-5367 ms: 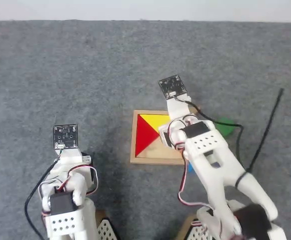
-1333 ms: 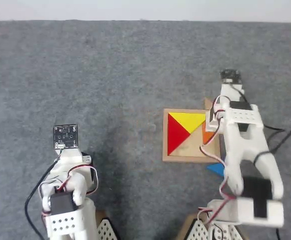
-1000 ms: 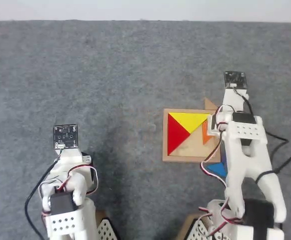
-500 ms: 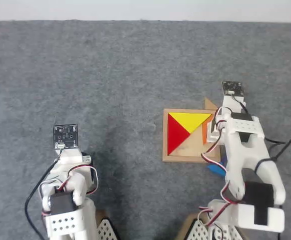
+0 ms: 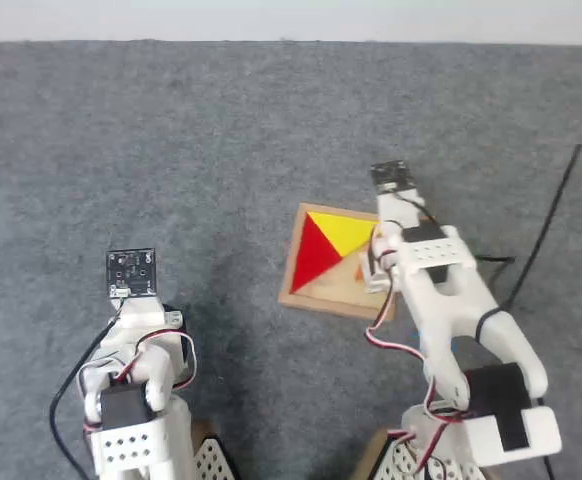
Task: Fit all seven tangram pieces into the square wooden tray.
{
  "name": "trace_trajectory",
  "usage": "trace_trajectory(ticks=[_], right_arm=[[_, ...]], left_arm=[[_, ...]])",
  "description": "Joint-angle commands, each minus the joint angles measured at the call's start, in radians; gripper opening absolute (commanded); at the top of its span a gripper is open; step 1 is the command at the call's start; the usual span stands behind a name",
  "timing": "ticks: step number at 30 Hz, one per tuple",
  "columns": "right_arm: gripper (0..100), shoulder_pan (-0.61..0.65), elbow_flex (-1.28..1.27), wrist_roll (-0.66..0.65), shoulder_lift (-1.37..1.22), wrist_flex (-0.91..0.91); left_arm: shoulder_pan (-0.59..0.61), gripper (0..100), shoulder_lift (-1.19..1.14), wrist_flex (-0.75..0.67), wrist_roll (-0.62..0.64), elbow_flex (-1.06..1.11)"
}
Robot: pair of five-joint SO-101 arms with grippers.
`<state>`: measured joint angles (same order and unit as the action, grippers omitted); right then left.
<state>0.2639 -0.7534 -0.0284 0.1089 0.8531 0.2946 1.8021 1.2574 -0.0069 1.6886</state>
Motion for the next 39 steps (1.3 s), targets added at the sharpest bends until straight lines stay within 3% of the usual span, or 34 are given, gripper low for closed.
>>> trace_trajectory(ticks=[1, 10, 14, 21, 25, 30, 39], right_arm=[[12.5, 0.071, 0.089, -0.008, 0.004, -0.016], [12.5, 0.076, 0.31, -0.017, -0.211, 0.016], [12.6, -0.028, 0.41, -0.064, -0.193, 0.134], [13.6, -0.173, 0.358, -0.176, -0.027, 0.105], [22.4, -0.242, 0.354, -0.226, -0.039, 0.087], [32.0, -0.255, 0.354, -0.226, -0.12, -0.025], [32.1, -0.199, 0.361, -0.279, -0.185, -0.062]], left_arm=[[-0.006, 4, 0.017, 0.003, -0.005, -0.005], [-0.006, 4, 0.017, 0.003, -0.005, -0.005], [-0.006, 4, 0.017, 0.003, -0.005, -0.005], [-0.006, 4, 0.017, 0.003, -0.005, -0.005], [-0.006, 4, 0.017, 0.003, -0.005, -0.005], [-0.006, 4, 0.017, 0.003, -0.005, -0.005], [-0.006, 4, 0.017, 0.003, -0.005, -0.005]])
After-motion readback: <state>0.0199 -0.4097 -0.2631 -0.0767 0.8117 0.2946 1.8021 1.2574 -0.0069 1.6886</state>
